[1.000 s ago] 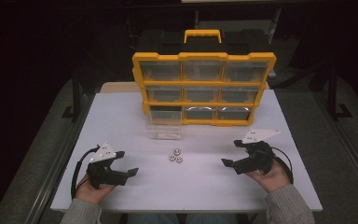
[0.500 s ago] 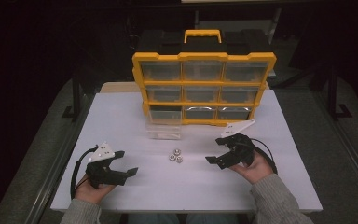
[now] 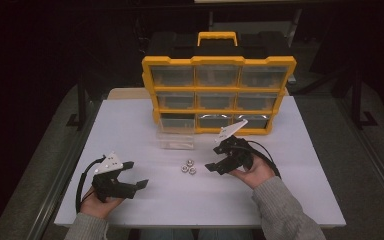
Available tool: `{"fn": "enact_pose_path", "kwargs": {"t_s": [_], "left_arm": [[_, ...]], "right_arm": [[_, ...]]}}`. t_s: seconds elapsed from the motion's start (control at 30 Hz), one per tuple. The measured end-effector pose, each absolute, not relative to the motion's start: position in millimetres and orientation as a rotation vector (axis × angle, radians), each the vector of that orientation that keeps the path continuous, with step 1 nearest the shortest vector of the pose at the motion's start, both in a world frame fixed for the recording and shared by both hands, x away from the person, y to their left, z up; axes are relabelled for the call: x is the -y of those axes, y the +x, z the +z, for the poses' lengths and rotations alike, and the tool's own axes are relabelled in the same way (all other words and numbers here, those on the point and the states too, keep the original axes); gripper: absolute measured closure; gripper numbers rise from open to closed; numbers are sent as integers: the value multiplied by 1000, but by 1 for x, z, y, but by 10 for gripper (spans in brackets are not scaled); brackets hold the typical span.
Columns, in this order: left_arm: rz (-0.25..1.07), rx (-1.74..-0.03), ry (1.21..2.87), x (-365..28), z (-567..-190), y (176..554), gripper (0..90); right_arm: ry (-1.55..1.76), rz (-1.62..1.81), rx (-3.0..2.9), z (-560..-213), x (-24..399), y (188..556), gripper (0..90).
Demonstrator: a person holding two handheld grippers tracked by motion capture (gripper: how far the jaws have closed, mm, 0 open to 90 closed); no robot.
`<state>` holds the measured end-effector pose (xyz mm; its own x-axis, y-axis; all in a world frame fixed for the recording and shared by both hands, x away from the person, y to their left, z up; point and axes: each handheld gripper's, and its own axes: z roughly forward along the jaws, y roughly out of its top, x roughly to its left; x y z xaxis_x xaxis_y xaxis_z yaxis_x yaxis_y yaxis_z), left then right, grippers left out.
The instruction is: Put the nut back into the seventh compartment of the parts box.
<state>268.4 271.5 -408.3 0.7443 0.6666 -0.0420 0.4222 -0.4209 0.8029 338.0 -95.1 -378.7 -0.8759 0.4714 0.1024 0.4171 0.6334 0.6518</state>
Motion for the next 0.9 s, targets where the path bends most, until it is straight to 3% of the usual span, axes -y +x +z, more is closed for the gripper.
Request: {"fn": "enact_pose_path", "kwargs": {"t_s": [0.37, 0.9], "left_arm": [[356, -814, 2075, -272, -408, 268, 164], [348, -820, 2073, -273, -407, 268, 165]], "right_arm": [[699, 1003, -2877, -399, 65, 350, 451], [603, 918, -2917, -424, 34, 356, 552]]}}
